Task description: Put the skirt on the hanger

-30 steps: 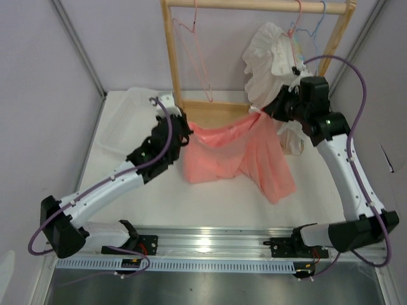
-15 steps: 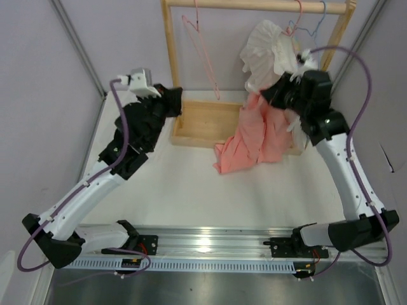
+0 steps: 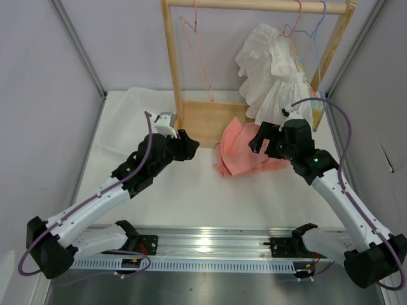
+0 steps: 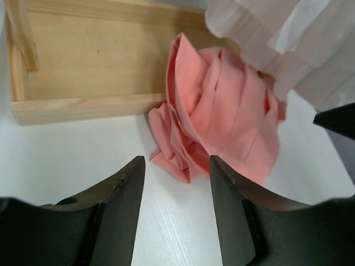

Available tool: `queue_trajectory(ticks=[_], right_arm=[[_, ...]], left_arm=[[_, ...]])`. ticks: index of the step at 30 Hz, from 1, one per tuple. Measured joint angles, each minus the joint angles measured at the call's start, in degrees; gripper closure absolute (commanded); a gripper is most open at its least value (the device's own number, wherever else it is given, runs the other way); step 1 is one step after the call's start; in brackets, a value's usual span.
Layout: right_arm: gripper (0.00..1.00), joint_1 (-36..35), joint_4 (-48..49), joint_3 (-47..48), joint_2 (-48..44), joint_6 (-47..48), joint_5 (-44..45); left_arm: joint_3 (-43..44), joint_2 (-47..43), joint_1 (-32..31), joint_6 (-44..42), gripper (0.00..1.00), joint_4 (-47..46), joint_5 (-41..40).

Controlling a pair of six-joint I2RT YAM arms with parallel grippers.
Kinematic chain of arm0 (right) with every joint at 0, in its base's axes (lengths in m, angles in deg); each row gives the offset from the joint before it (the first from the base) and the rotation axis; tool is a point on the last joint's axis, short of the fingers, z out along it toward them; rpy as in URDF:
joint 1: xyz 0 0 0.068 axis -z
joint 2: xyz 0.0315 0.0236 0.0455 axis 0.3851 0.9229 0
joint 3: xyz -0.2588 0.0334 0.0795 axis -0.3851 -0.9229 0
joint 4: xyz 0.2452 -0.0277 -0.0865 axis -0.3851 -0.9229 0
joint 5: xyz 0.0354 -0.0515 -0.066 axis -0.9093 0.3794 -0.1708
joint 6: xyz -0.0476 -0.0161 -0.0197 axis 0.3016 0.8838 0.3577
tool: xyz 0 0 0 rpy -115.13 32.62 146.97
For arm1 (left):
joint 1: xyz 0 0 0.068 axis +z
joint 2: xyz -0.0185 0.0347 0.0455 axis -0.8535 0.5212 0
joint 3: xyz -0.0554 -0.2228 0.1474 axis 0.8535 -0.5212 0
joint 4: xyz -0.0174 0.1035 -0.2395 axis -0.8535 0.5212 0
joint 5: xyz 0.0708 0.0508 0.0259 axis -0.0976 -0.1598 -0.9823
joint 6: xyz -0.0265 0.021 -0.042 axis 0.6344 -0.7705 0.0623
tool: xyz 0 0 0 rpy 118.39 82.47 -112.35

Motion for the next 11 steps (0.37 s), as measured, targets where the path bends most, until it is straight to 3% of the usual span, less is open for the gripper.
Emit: queue_trajectory(ticks=[11], right_arm=[[0.0,1.03,3.34,1.88,-2.78,-1.46,-0.13]], left_arm=[[0.39,-7.5,0.0,-1.9,0.42,6.73,1.22]])
